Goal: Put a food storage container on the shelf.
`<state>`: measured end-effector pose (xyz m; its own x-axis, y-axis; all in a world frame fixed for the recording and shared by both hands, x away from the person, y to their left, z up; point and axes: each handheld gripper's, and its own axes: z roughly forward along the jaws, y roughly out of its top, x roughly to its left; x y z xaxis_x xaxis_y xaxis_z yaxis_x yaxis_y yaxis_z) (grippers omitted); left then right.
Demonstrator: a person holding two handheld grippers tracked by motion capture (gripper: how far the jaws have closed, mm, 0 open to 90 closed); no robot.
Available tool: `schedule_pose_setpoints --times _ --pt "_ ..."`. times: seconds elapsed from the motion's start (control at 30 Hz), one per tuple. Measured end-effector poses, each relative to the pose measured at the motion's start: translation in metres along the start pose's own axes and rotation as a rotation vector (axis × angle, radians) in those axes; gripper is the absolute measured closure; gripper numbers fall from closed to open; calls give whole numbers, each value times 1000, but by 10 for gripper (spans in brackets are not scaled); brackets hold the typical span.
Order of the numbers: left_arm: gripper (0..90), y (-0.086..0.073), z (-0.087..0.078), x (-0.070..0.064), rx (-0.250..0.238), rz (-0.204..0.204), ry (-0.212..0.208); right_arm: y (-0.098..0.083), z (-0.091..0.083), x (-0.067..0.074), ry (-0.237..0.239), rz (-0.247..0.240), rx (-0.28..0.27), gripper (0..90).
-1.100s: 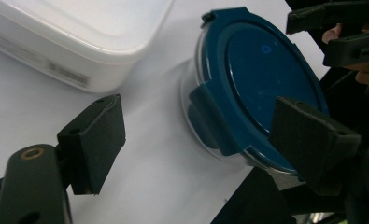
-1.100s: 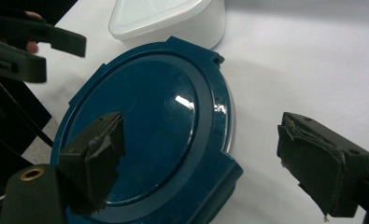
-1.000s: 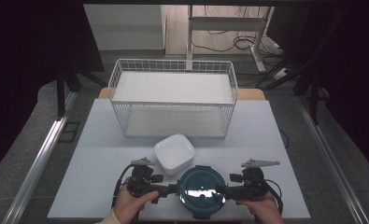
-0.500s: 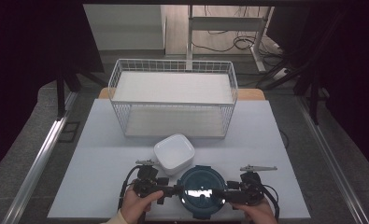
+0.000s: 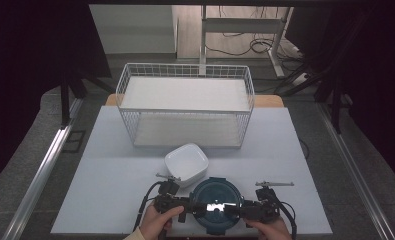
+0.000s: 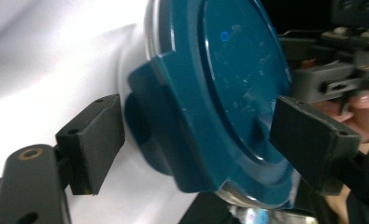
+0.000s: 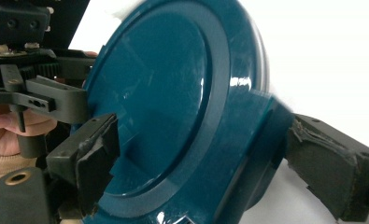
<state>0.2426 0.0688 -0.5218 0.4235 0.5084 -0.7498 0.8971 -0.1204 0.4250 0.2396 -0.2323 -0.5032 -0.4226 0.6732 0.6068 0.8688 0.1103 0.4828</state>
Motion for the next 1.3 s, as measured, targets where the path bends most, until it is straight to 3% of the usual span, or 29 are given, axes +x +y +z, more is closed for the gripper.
schedule_pose_setpoints --times 0.1,0.27,0.37,0.5,0.7,0.83,1.3 --pt "206 0 1 1 13 4 -3 -2 4 -2 45 42 18 129" --pt "267 0 -3 0 -4 -7 9 -1 2 -3 45 82 36 173" --pt "288 0 -4 -1 -9 -20 16 0 -2 -1 25 69 26 222" --pt "320 -1 -7 -1 -19 -44 14 0 -5 -4 41 107 -4 274" --pt "361 -2 -12 -4 -31 -51 14 0 -7 -1 32 101 -21 301" --pt "396 -2 -15 -8 -52 -47 25 -1 -11 -4 52 116 -47 337" --pt "431 -2 -24 -13 -93 -35 39 0 -14 0 65 101 -75 377"
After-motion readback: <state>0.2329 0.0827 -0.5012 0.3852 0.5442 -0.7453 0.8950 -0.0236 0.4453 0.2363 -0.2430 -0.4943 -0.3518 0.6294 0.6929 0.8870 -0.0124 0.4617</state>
